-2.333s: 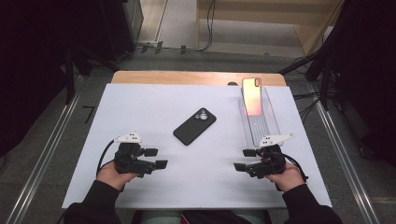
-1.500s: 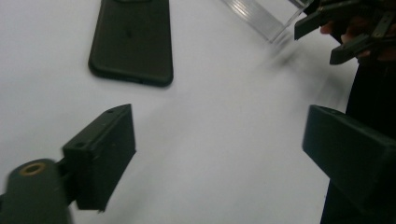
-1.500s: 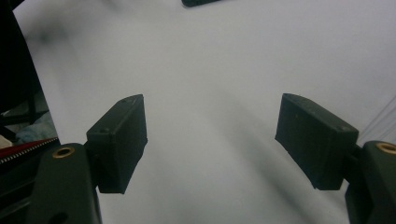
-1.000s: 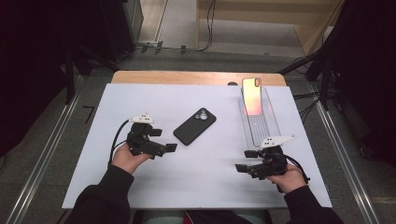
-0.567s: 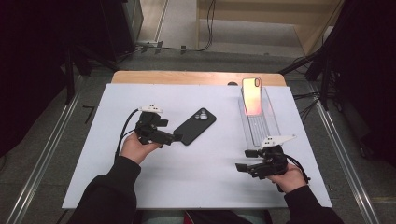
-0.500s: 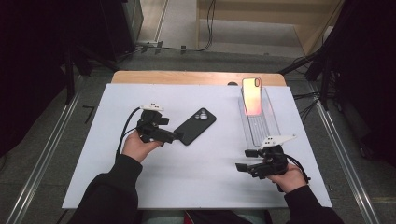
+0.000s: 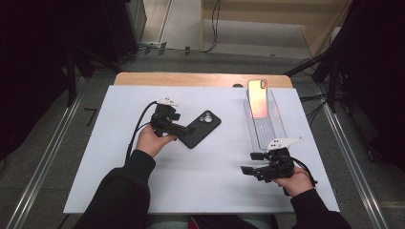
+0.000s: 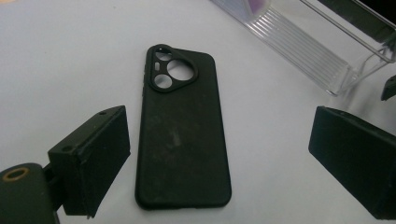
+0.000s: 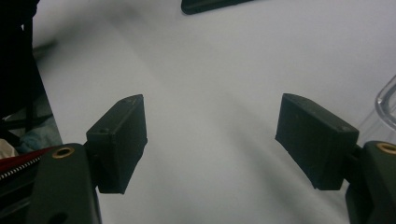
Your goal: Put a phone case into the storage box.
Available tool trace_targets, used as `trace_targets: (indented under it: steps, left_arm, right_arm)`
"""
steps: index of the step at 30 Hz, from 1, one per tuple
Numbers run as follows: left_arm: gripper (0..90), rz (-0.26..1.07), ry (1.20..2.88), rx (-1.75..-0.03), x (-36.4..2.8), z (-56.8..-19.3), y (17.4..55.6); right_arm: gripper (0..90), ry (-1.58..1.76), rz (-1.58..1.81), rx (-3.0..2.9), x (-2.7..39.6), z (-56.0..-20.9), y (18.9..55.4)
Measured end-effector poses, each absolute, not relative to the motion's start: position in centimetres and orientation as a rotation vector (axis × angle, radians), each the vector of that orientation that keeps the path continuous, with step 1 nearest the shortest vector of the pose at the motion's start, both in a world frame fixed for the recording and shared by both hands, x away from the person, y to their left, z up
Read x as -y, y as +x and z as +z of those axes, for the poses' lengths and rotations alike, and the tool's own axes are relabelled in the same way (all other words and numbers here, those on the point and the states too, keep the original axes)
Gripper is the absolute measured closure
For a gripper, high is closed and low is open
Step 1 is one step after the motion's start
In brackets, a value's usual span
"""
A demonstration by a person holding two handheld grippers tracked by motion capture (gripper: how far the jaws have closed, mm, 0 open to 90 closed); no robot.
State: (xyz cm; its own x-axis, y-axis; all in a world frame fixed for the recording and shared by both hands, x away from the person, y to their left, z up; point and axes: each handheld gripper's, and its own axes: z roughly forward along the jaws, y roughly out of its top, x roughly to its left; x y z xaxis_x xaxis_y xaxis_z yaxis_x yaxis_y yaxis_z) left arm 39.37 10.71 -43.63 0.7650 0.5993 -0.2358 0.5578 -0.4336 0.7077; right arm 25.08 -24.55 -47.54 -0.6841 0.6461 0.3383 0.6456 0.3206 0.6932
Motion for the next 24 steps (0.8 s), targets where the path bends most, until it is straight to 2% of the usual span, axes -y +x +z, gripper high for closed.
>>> trace_targets:
  steps: [10,24]
  left_arm:
    - [5.7,0.082,2.180,-0.833,-8.3,-44.7,40.7]
    - [5.7,0.076,2.211,-0.849,-7.0,-46.2,41.8]
  right_arm:
    - [22.7,1.265,1.333,-2.540,24.8,-47.6,25.0]
    - [22.7,1.271,1.325,-2.533,24.8,-47.7,24.8]
